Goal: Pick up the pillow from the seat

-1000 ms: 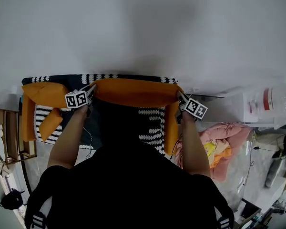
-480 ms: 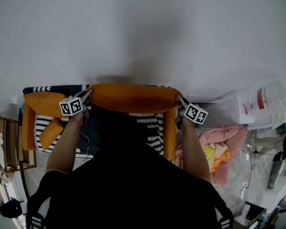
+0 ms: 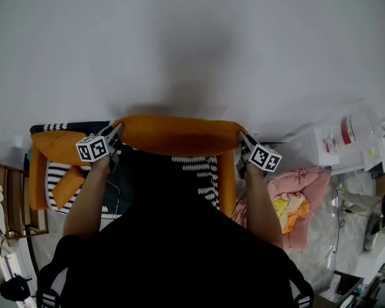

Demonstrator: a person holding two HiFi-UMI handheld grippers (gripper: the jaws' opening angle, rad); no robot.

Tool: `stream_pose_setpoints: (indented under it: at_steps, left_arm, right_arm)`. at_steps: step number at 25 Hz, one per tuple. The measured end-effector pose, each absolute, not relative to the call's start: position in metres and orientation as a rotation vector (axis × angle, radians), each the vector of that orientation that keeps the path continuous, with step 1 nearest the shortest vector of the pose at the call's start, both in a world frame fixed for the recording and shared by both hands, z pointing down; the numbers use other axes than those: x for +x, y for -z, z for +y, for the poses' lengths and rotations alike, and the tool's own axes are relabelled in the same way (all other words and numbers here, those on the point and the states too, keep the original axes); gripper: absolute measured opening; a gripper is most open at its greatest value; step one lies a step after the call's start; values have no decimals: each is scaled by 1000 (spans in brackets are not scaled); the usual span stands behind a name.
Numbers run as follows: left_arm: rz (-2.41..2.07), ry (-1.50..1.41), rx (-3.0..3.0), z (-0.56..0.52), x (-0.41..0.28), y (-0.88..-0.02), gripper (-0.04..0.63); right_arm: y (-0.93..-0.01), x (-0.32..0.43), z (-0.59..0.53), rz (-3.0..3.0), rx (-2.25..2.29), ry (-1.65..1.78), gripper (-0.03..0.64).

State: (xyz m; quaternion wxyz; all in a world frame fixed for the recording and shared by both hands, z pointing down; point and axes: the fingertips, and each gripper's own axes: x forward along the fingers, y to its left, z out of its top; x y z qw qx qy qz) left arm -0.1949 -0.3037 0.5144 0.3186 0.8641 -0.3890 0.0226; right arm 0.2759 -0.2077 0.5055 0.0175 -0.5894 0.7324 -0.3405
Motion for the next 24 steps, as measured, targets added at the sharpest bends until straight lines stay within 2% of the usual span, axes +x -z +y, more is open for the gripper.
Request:
stream_pose_setpoints:
  at_steps: [24]
  left_arm:
    - [-982,-43,2256,-279,-179,-512,48]
  right_arm:
    - [-511,291,-177,2291,-1839,1087,43]
